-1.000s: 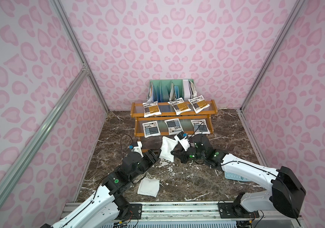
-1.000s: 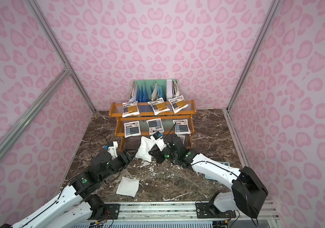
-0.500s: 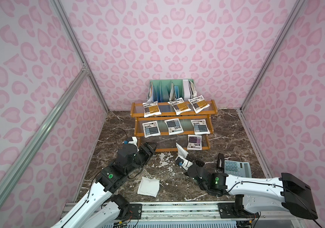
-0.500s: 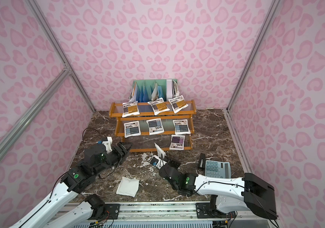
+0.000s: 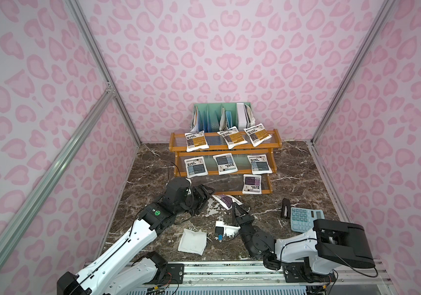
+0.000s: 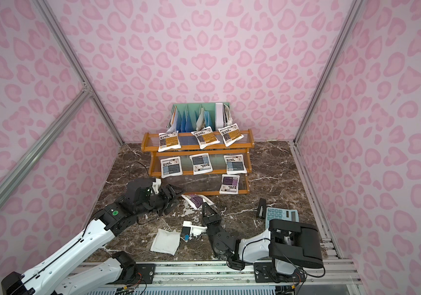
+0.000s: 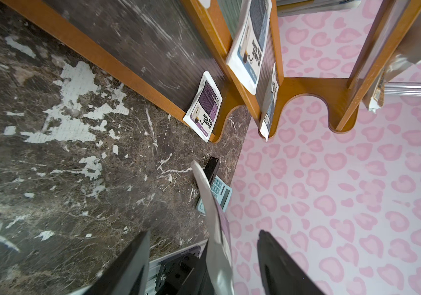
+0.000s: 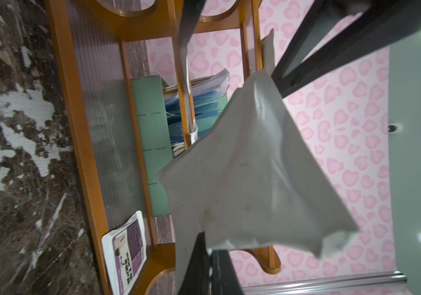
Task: Place the bagged coffee beans on the shelf by color
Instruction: Pick up the bagged coffee beans at the center of the board.
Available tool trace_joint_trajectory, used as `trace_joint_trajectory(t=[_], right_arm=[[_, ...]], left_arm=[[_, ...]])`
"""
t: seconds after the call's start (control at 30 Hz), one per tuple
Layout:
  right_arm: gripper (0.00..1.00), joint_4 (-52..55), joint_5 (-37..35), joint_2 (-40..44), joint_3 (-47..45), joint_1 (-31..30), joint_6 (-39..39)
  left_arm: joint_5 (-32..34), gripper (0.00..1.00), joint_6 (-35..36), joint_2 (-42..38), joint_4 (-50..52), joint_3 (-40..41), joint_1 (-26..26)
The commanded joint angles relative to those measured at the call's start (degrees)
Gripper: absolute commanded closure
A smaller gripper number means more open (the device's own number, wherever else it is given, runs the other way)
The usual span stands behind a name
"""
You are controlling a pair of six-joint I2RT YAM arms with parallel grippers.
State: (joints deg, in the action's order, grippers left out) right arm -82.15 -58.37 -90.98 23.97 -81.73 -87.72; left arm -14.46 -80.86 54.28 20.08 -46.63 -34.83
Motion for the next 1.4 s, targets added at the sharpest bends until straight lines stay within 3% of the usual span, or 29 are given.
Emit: trace_joint_trajectory(t=[0.0,0.1,0.4,0.5,0.57,0.67,0.73,0.8,0.9,0.93,1.0,1.03,1.07,1.1,1.13,1.2,1.37], right_arm=[[1.00,-14.0,1.4,-0.8,2.0,-0.3,-8.1],[1.00,-10.8,2.7,-0.7,3.1,-0.4,-6.5],[1.00,-6.4,2.5,-0.5,4.2,-0.4,-2.1],[0.99,-10.9,0.5,-0.9,3.5,-0.3,-2.4],[0.83,-15.0,-1.8,-1.1,2.5,-0.3,-2.5],[0.43,-20.8,-5.5,-0.4,-0.2,-0.6,-2.3],[0.24,-25.1,-7.8,1.2,-2.4,-0.9,-2.2],[0.18,-24.2,-10.4,4.4,-3.9,-1.1,0.1],[0.13,-14.1,-14.4,12.9,-4.0,-1.1,10.1],[0.12,-7.2,-15.5,17.0,-2.7,-1.1,16.2],[0.12,25.5,-14.9,27.1,3.0,-1.0,41.1],[0.13,53.5,-9.4,32.8,9.9,-0.3,60.6],[0.14,77.8,1.6,37.0,17.8,3.5,83.8],[0.20,87.6,13.9,40.5,21.9,10.7,98.4],[0.24,90.5,25.3,42.9,23.5,18.4,106.0],[0.28,90.8,51.0,47.4,23.2,33.4,113.4],[0.30,99.3,78.0,44.2,26.5,53.4,122.6]], left_arm=[[-1.6,0.32,-0.3,0.2,-2.1,0.7,0.1],[-1.8,0.37,-0.6,0.5,-4.2,1.1,0.0],[-3.5,1.00,0.9,1.9,-4.8,0.1,0.0],[-3.6,1.00,1.7,1.7,-2.2,0.1,0.0],[-2.3,1.00,1.7,1.1,-1.0,1.1,0.0],[0.6,1.00,0.9,-0.7,-1.4,4.3,0.0],[3.1,1.00,0.2,-2.5,-2.5,7.0,-0.1],[5.3,1.00,-0.2,-4.0,-4.1,9.4,0.0],[7.8,1.00,0.3,-5.5,-6.6,11.8,0.0],[8.6,1.00,0.7,-5.8,-7.6,12.4,-0.2],[10.4,1.00,2.3,-6.0,-9.3,12.7,-0.6],[11.6,1.00,3.9,-5.9,-9.6,12.4,-1.0],[13.0,1.00,5.7,-5.7,-9.6,11.8,-1.6],[14.5,1.00,8.0,-5.6,-9.8,11.2,-2.3],[16.2,1.00,10.0,-5.6,-9.9,10.6,-3.2],[20.3,1.00,14.8,-5.7,-11.0,10.0,-5.8],[28.7,1.00,20.4,-6.8,-21.5,15.4,-10.5]])
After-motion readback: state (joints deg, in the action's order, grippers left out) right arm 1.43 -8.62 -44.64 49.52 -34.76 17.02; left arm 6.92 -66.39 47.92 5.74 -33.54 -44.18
